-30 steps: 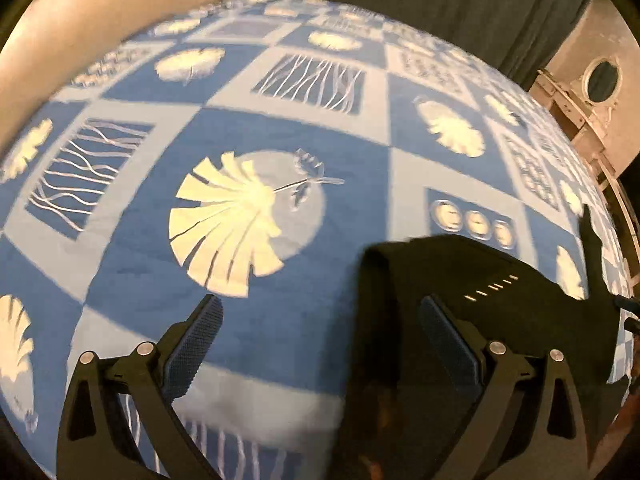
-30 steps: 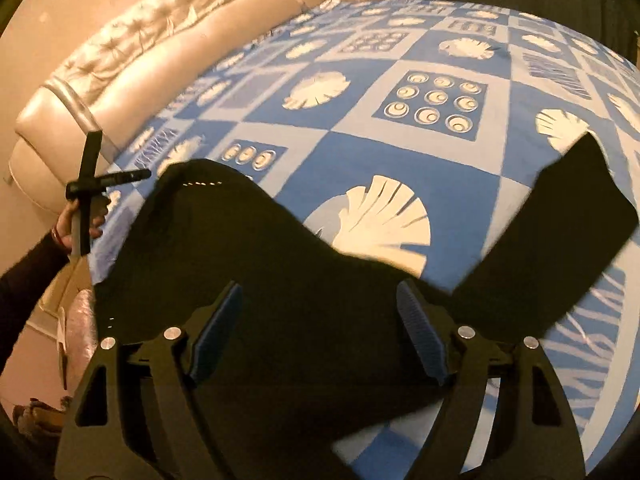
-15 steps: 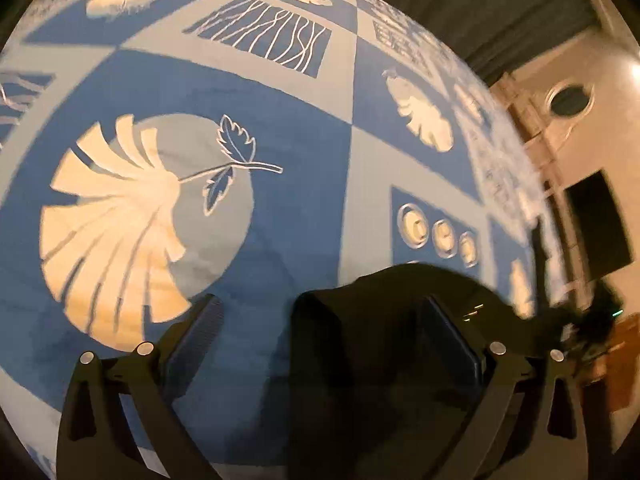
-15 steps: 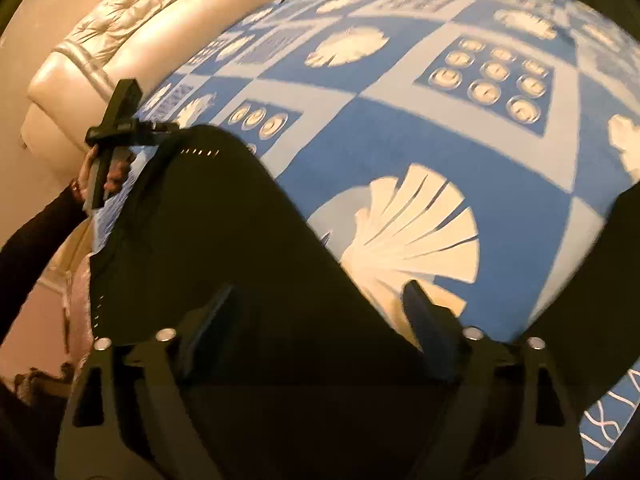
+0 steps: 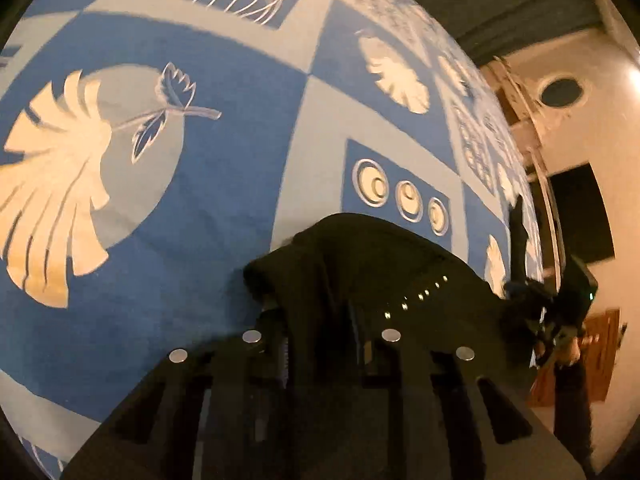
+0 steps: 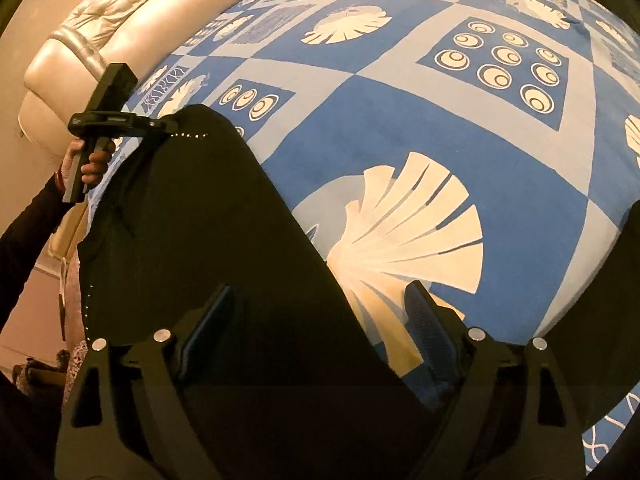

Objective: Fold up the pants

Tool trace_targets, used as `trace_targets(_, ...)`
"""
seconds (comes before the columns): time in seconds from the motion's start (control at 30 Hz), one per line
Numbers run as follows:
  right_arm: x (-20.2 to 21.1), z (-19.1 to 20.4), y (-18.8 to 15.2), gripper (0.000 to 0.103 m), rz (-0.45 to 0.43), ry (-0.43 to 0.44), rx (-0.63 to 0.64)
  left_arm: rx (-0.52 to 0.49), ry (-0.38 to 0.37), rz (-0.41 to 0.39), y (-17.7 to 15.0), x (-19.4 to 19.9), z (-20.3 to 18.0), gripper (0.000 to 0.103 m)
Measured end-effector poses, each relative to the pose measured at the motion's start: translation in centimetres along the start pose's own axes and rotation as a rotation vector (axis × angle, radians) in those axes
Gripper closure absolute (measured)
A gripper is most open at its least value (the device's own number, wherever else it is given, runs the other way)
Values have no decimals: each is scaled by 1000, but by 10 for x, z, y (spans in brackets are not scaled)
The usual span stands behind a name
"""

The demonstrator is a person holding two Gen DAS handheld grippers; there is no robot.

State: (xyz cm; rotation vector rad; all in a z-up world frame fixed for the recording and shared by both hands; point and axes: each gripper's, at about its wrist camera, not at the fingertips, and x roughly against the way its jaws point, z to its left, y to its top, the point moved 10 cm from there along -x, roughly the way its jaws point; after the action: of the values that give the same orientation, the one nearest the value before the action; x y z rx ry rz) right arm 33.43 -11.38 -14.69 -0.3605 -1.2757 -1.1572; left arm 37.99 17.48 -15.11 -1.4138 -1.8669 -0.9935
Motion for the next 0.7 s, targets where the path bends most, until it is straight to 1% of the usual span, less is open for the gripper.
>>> trace_targets(0.07, 0, -1, 3, 16, 1, 4, -3, -10, 10, 2, 0, 1, 1, 80)
trace_targets(0.17, -6, 3, 1, 17, 37, 87, -41, -22, 6, -12, -3, 11, 2, 81)
trace_targets(0.2, -10, 5, -1, 21, 60, 95, -37, -25, -2, -22, -2, 13, 1, 82)
trace_targets(0.23, -13, 6, -3, 26, 77, 79, -23, -30, -16, -34, -3, 16, -1, 82)
trace_targets(0.27, -14, 6, -4, 50, 86, 71, -21, -35, -24, -44, -1, 17, -3, 82)
trace_targets(0.3, -15, 7, -4, 88, 91, 72, -32, -41, -29, -53, -1, 20, -4, 82)
trace_targets(0.33, -14, 7, -4, 96, 92, 66, -44, -41, -27, -62, -2, 22, -3, 82)
trace_targets(0.4, -5, 10, -1, 96, 52, 29, -34, -35, -41, -70, -3, 25, -4, 82)
trace_targets(0.53, 27, 37, 3, 96, -59, 16, -1, -72, -65, -121, -6, 43, -15, 82)
trace_targets(0.63, 58, 62, -1, 96, -150, -37, 40, -96, -100, -165, -15, 66, -26, 82)
trace_targets(0.7, 81, 84, -11, 96, -217, -92, 88, -118, -115, -194, -24, 83, -32, 82)
